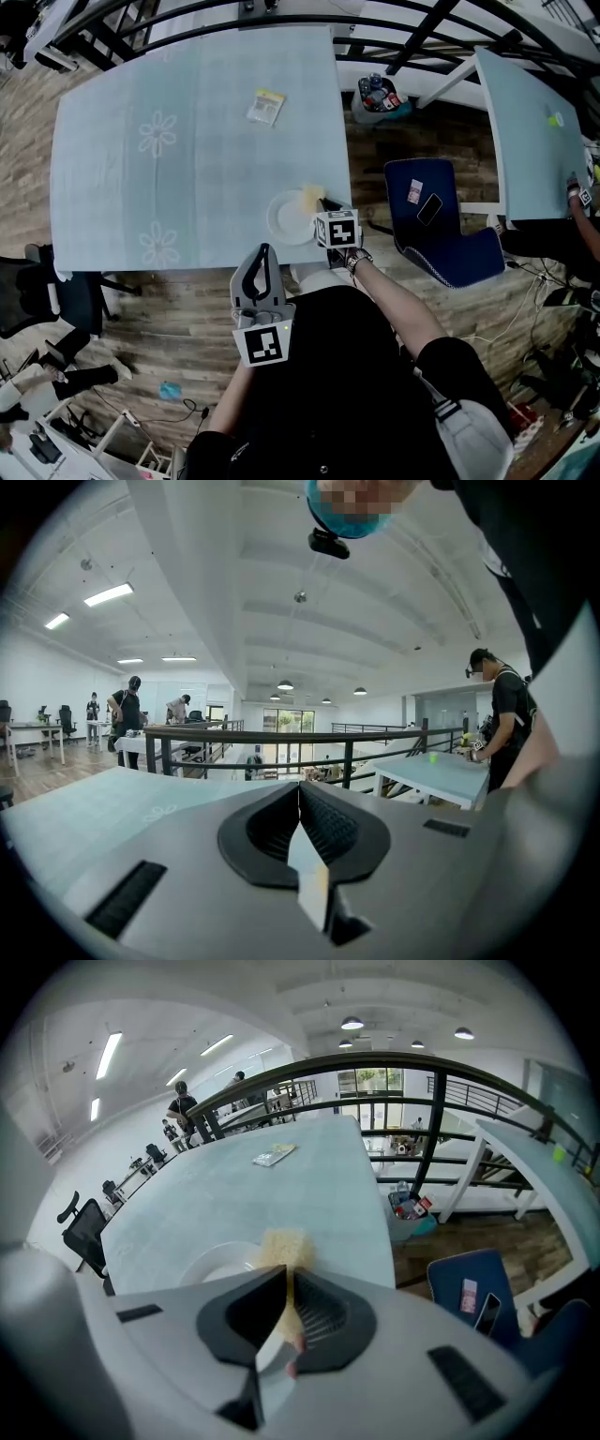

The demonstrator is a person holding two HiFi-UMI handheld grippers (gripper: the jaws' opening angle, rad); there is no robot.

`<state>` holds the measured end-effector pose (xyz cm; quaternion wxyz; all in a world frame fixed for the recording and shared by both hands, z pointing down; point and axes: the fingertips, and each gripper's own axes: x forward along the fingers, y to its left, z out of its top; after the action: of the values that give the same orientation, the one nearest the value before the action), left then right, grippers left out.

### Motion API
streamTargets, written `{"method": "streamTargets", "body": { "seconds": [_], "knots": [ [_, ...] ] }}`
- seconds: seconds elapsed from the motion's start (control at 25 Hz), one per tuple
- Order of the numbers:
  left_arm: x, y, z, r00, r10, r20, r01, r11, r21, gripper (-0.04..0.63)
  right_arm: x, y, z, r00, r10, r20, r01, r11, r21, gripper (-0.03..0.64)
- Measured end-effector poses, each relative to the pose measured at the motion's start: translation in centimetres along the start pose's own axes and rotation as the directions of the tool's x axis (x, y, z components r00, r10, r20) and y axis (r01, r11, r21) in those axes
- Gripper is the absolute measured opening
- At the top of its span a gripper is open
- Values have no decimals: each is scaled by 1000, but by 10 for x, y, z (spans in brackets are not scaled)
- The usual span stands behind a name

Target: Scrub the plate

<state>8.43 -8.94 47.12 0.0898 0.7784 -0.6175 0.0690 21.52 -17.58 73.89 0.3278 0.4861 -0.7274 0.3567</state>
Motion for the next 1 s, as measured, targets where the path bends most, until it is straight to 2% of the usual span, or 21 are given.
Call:
{"method": "streamTargets", "body": {
  "seconds": [0.24, 0.36, 0.68, 0.88, 1.0],
  "knots": [
    [-5, 5, 0, 1000, 20, 11, -20, 1000, -15, 14, -11, -18, 2, 999, -48, 7, 49, 999, -15, 29],
    [-6, 9, 1, 999, 32, 15, -32, 999, -16, 14, -19, -12, 11, 999, -34, 32, 35, 999, -17, 29],
    [-11, 13, 1, 997, 71, 14, -70, 997, -19, 14, -20, 36, 15, 996, 83, 32, -81, 994, -72, 29],
    [-16, 18, 1, 995, 100, 22, -100, 995, -14, 14, -12, 79, 7, 982, 187, -4, -186, 976, -115, 29],
    [-22, 20, 0, 993, 117, 20, -117, 993, -14, 14, -7, 95, 0, 976, 217, -25, -218, 966, -137, 29]
  ]
}}
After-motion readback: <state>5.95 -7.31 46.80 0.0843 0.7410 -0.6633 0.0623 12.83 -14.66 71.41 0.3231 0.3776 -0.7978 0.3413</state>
